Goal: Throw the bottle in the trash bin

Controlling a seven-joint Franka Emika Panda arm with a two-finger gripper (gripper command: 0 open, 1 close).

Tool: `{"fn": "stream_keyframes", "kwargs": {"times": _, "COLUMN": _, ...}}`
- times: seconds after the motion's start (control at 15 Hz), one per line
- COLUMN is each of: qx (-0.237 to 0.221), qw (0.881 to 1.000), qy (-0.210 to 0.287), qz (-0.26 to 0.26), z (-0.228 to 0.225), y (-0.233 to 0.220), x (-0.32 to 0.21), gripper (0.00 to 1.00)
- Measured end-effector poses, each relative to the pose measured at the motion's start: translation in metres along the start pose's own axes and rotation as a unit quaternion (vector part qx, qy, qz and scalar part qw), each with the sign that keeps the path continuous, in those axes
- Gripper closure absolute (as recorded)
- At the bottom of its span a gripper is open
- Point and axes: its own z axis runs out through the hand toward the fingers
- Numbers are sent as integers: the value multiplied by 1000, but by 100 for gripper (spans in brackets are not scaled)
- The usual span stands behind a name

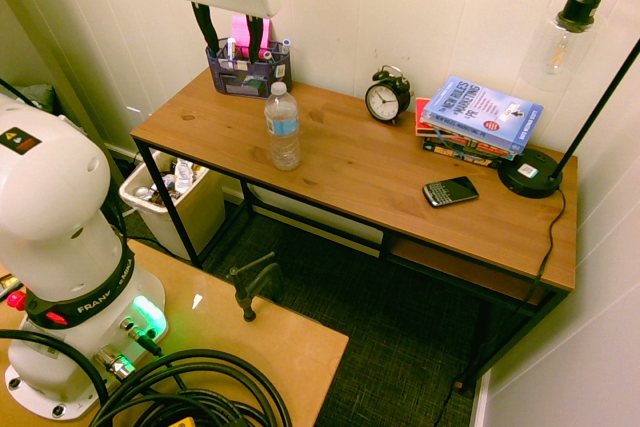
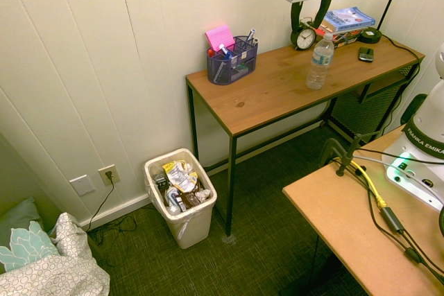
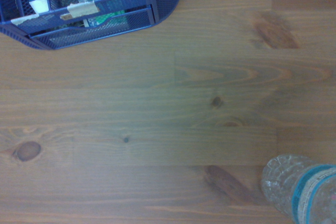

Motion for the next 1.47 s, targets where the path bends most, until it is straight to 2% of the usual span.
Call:
{"fn": "stream_keyframes", "kwargs": {"times": 0.53, "qx": 11, "qw": 999, "qy": 0, "qz": -32, "z": -2, "y": -5, "x": 8, "gripper": 0}}
{"fn": "stream_keyframes", "kwargs": {"times": 0.8, "qx": 17, "qw": 999, "qy": 23, "qz": -25, "z": 9, "y": -6, "x": 40, "gripper": 0}}
{"fn": "stream_keyframes", "kwargs": {"times": 1.13, "qx": -1, "qw": 1000, "qy": 30, "qz": -1, "z": 22, "y": 28, "x": 76, "gripper": 0}}
{"fn": "stream_keyframes", "kwargs": {"times": 1.47, "qx": -23, "qw": 1000, "qy": -16, "qz": -2, "z": 57, "y": 53, "x": 88, "gripper": 0}}
